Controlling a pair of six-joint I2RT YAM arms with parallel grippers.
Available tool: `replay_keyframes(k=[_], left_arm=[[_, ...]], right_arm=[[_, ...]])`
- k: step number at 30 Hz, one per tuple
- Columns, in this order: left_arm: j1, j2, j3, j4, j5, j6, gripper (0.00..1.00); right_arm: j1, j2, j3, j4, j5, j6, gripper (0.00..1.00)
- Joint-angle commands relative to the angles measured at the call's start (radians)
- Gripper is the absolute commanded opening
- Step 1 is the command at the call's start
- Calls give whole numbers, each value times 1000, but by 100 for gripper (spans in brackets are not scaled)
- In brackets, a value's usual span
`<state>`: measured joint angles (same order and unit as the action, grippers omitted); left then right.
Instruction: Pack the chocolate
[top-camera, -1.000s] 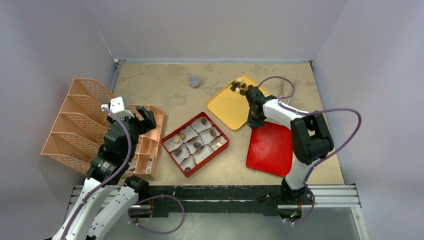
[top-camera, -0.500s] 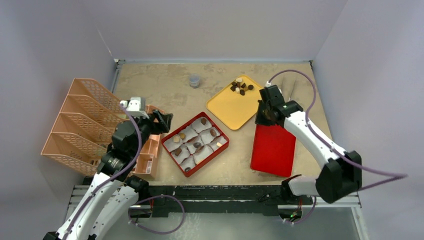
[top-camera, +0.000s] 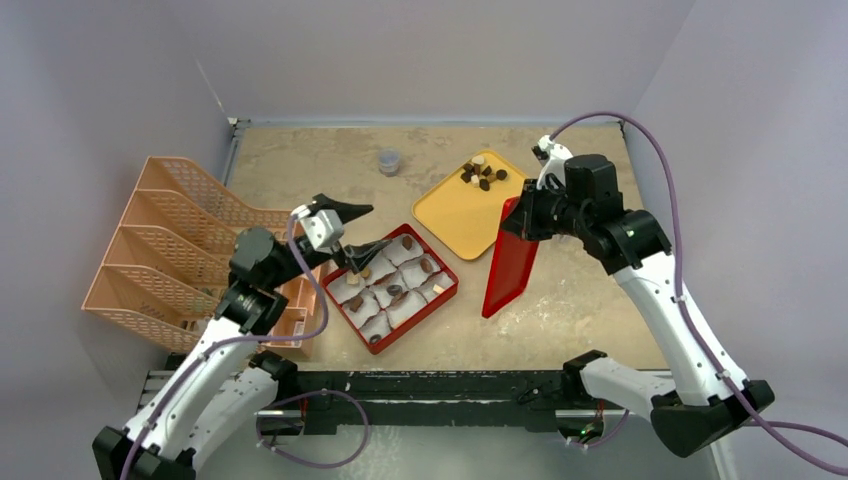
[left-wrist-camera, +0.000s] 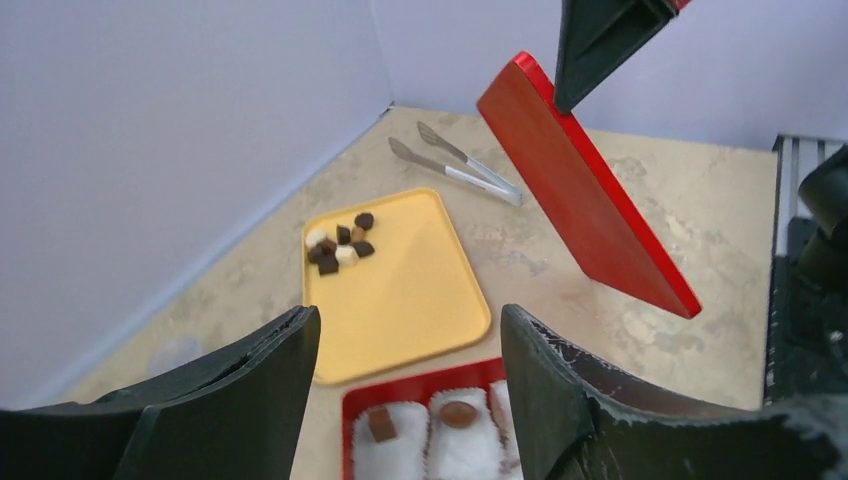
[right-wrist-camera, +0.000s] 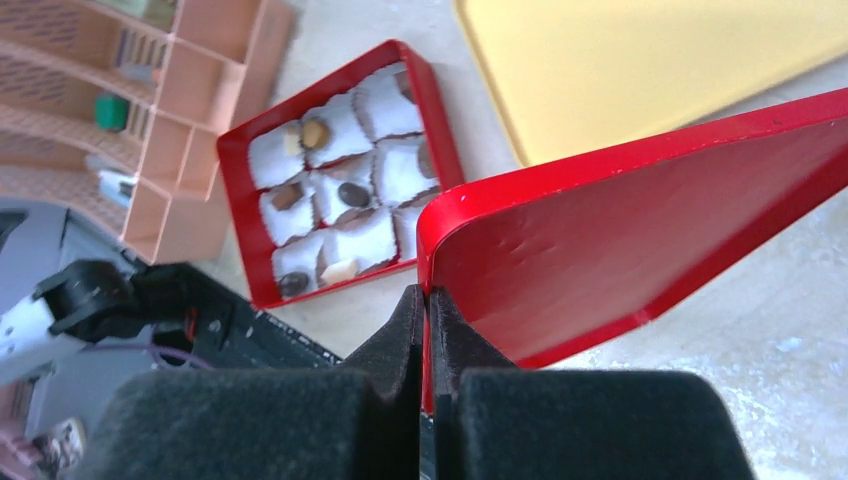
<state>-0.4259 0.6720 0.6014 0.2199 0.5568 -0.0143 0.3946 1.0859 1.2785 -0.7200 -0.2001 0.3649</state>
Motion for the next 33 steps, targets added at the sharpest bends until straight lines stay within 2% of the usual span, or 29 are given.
replay_keyframes(k=[1,6,9,10,12,15,17,19,22,25,30,33], left_arm=[[3,137,163,45,202,330,67],[1,309,354,-46,348,501,66],[-19,379,426,-41,392,486,62],[-36,395,432,6,370,431,62],[-70,396,386,188,261,229,64],[-91,374,282,495,32,-163,73],[-91,374,284,507,-68,-406,75],[-93,373,316,422,-107,-516,74],[-93,368,342,328,-122,-593,74],[-93,375,339,310,-102,-660,76],[-94,398,322,317,-42,-715,76],[-96,397,276,386,-14,-722,76]], right_arm=[[7,-29,93,-52,-187,-103,0],[6,-55,96,-43,-303,-123,0],[6,-83,82,-1,-272,-86,0],[6,-94,76,23,-255,-56,0],[6,-121,44,110,-244,17,0],[6,-147,-7,230,-225,119,0],[6,-153,-13,281,-201,154,0],[6,-153,-3,319,-172,171,0],[6,-140,22,367,-137,187,0],[6,-120,39,427,-122,214,0],[7,-70,66,489,-92,237,0],[7,-34,80,522,-95,252,0]])
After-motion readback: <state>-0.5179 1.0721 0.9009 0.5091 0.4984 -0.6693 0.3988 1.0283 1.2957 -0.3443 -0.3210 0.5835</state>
